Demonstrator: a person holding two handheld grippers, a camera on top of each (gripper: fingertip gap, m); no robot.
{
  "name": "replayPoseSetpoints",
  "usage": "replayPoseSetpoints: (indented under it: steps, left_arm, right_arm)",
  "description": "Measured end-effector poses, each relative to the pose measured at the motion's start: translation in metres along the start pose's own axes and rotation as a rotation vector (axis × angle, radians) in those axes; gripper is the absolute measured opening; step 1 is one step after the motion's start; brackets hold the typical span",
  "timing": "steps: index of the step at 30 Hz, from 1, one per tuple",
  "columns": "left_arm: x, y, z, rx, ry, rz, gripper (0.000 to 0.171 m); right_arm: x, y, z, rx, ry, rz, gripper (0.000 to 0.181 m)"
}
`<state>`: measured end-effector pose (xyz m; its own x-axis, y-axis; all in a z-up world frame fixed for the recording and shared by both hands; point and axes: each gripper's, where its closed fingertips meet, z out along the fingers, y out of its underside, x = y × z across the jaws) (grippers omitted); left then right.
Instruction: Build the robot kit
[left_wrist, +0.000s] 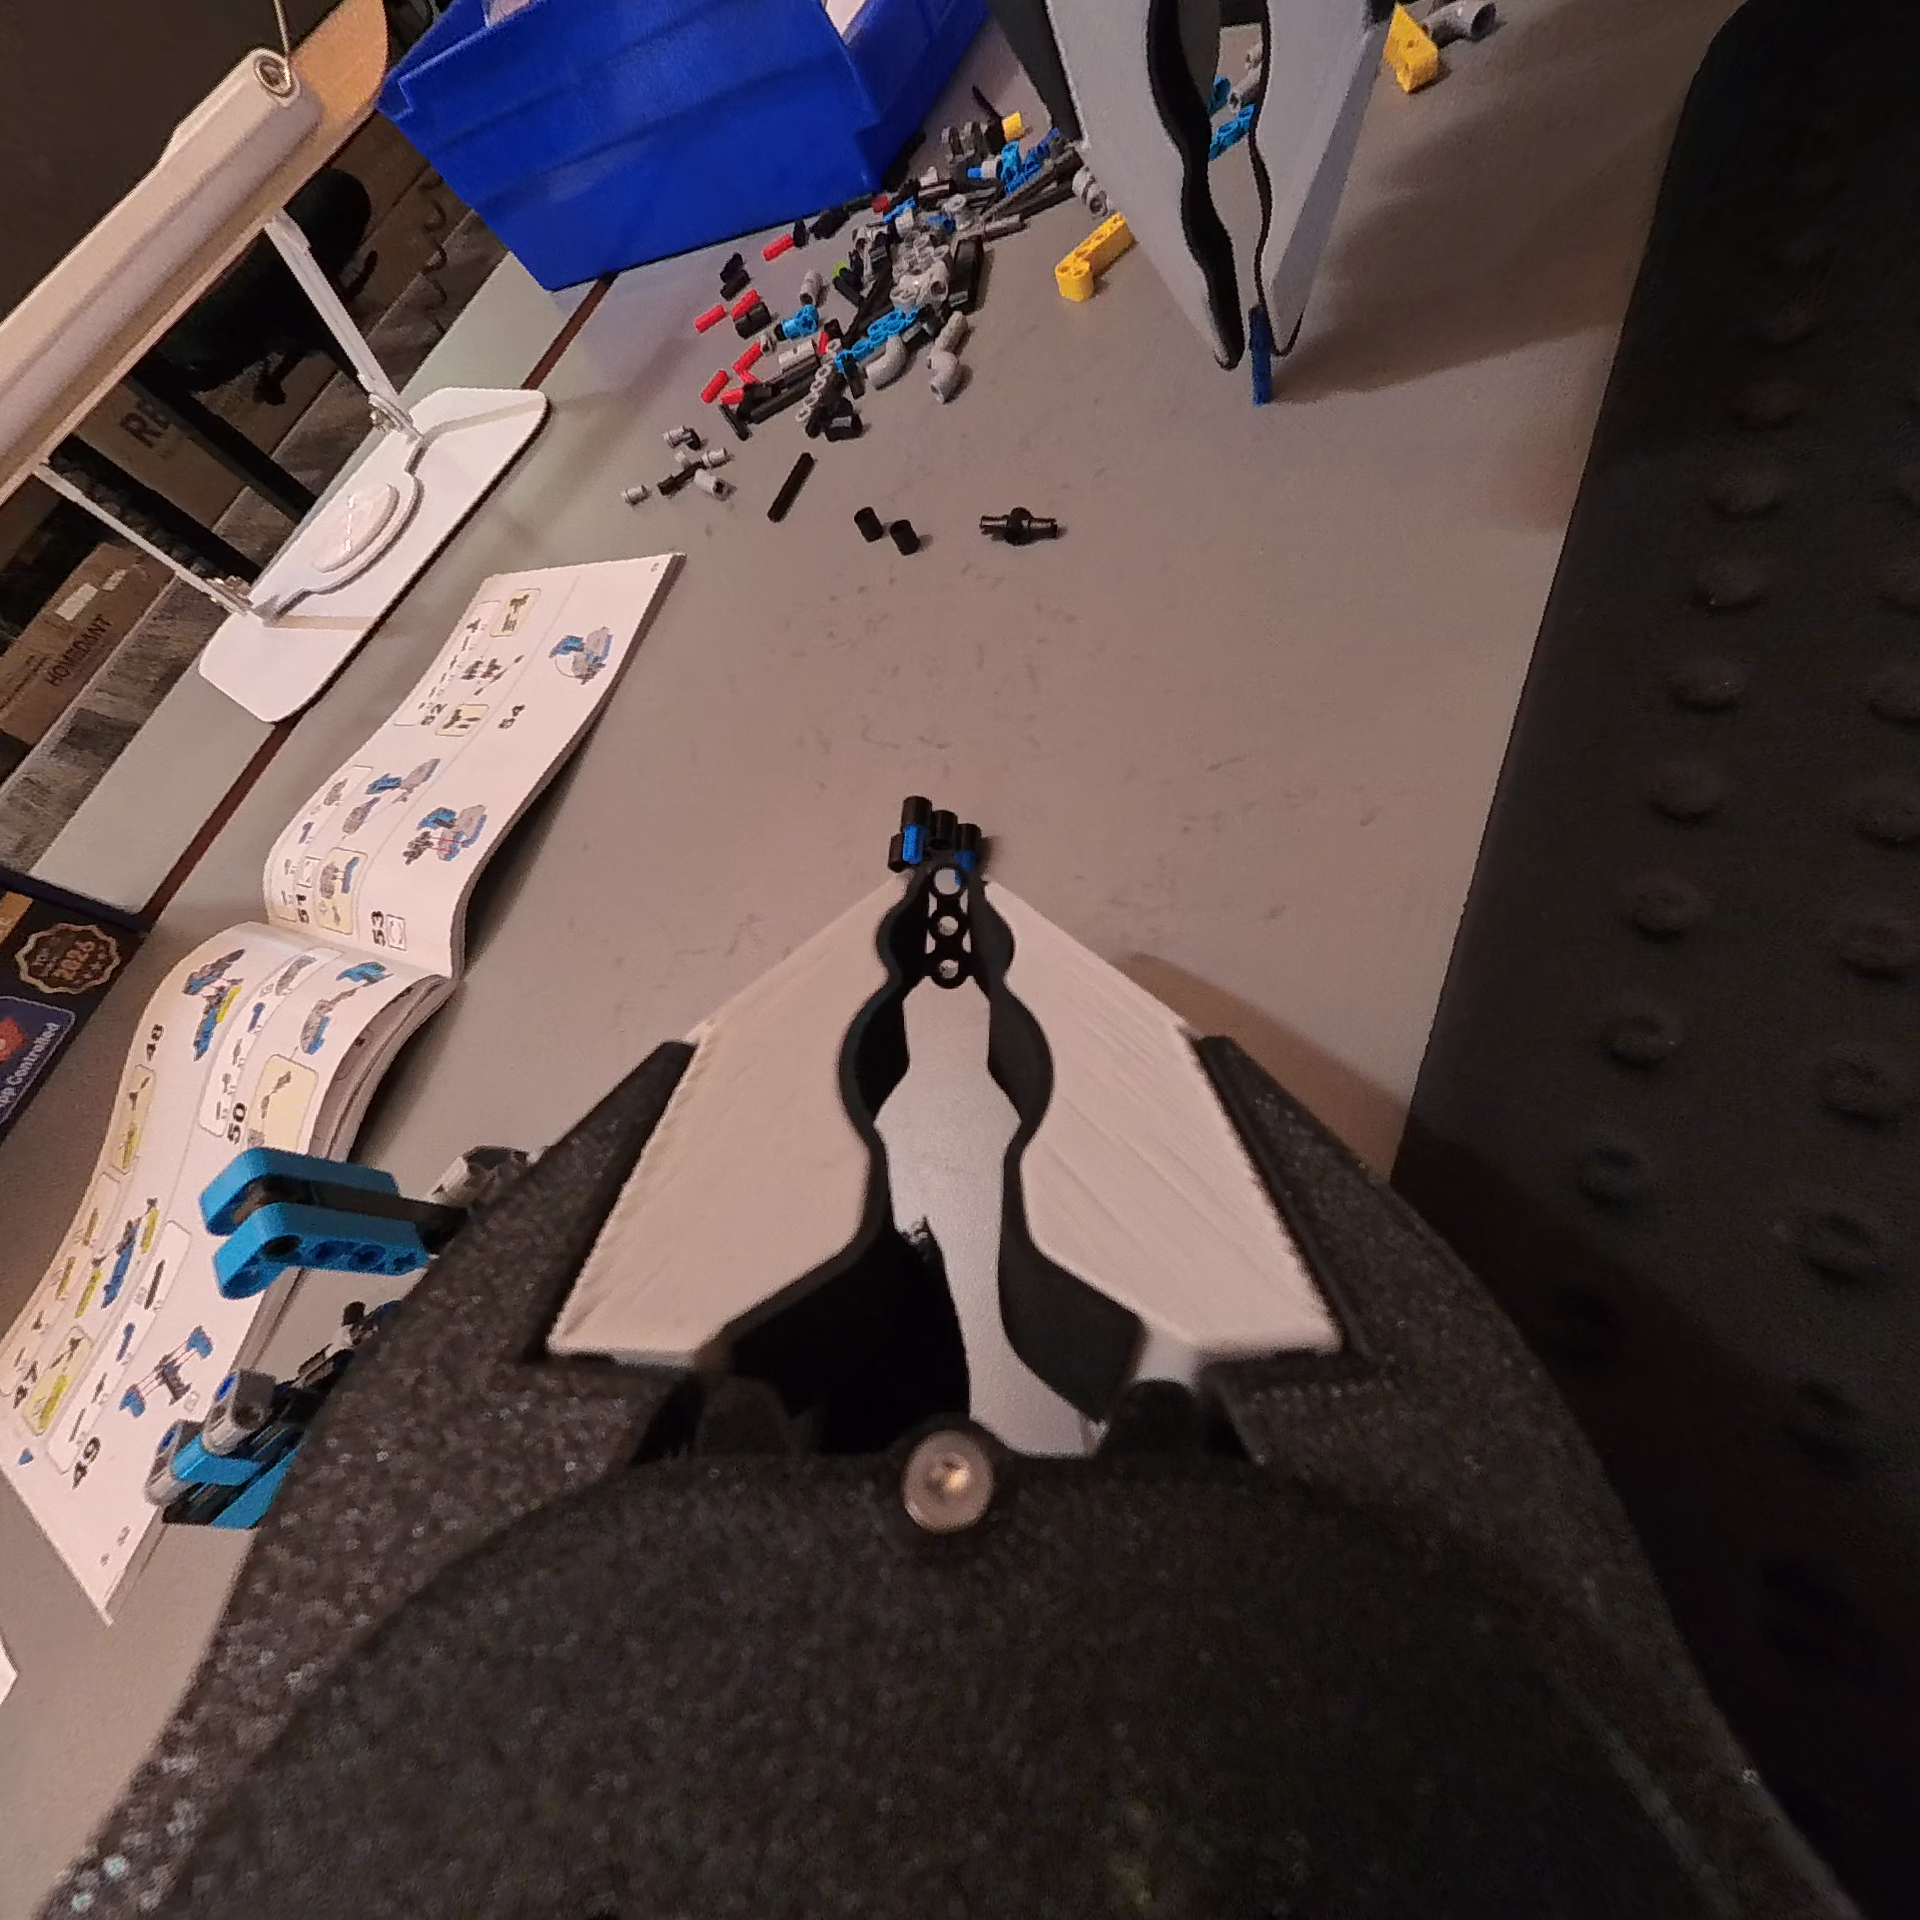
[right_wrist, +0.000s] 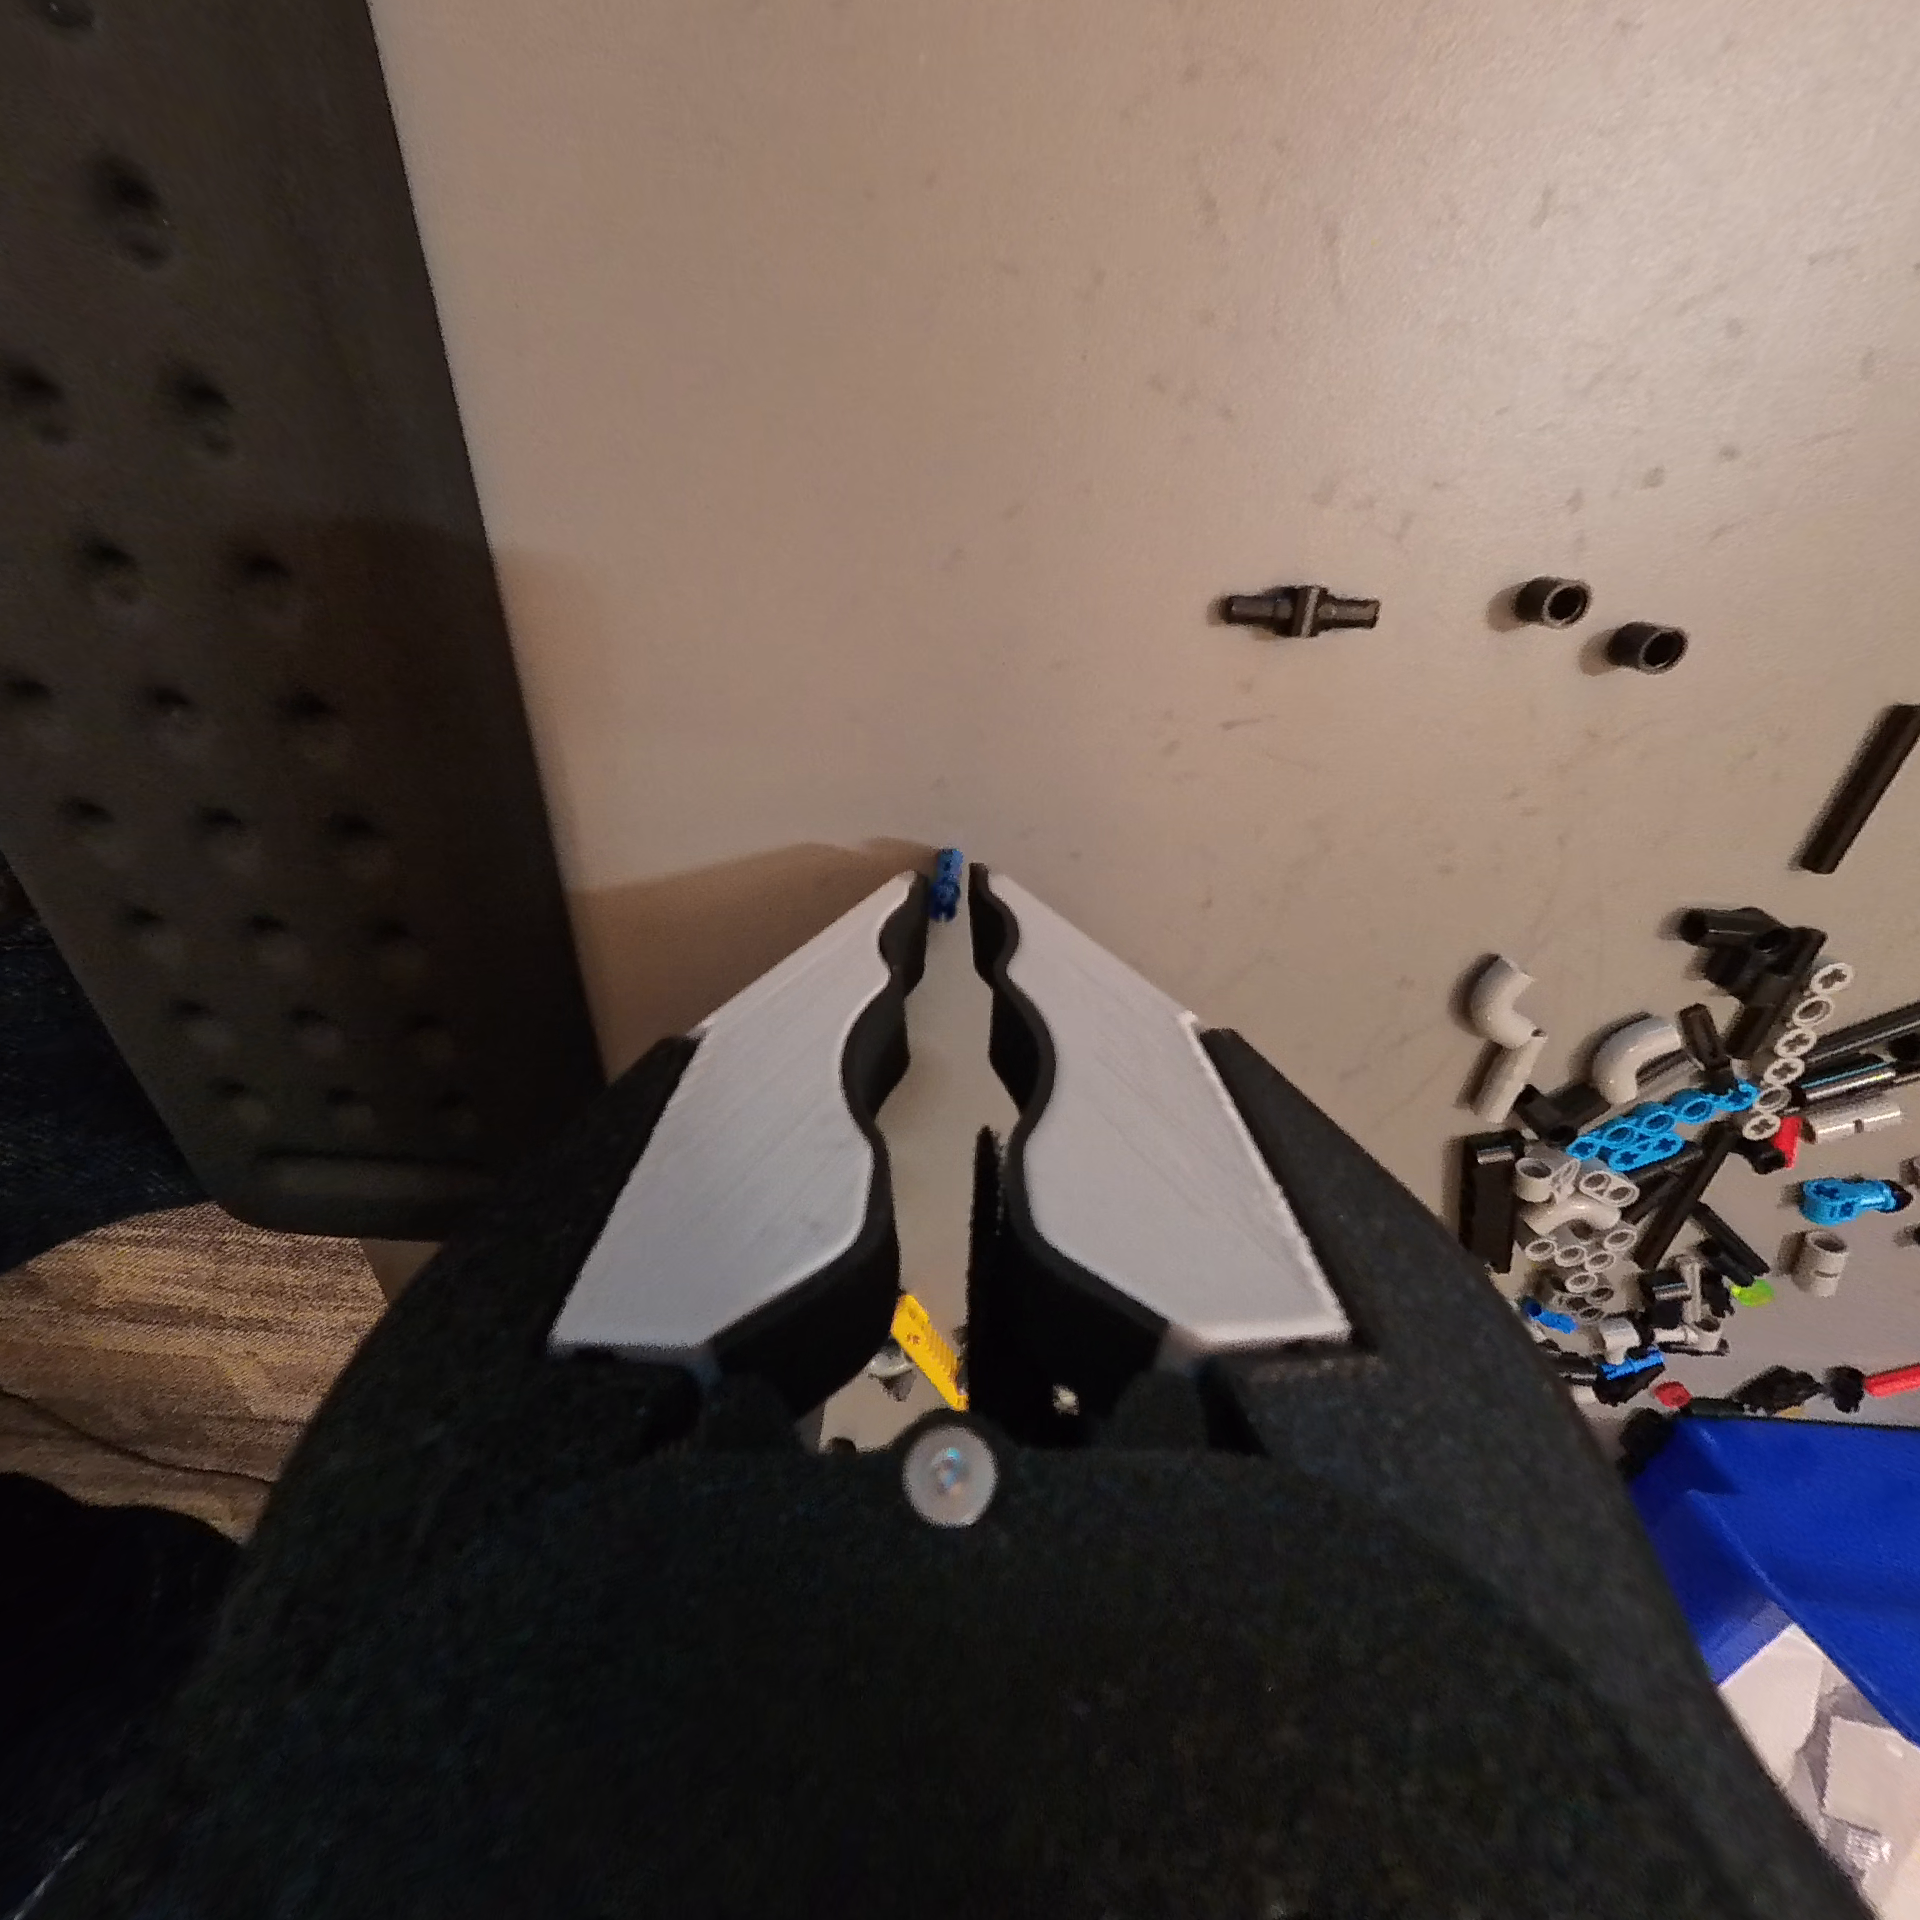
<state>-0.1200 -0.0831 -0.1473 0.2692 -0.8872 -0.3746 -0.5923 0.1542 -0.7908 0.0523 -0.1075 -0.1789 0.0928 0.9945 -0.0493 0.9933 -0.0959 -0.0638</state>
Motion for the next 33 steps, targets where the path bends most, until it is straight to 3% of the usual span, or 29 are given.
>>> replayPoseSetpoints:
  steps: [15, 24, 27, 31, 33]
  left_arm:
    - [0.000, -0.001, -0.001, 0.006, 0.000, 0.001, 0.007]
    - [-0.005, -0.015, -0.011, 0.101, 0.049, -0.122, 0.007]
    - [-0.008, -0.033, -0.023, 0.226, 0.126, -0.272, 0.007]
    - [-0.011, -0.058, -0.046, 0.417, 0.277, -0.469, 0.006]
    - [-0.012, -0.066, -0.056, 0.486, 0.335, -0.531, 0.006]
  right_arm:
    - [0.001, 0.001, 0.005, 0.030, -0.001, 0.015, 0.005]
    - [0.002, -0.006, 0.003, 0.070, 0.012, 0.021, 0.004]
    - [0.007, -0.042, -0.023, 0.287, 0.057, -0.024, 0.004]
    - [0.001, -0.132, -0.093, 0.901, 0.086, -0.039, 0.003]
    - [-0.006, -0.161, -0.115, 1.124, 0.088, -0.040, 0.003]
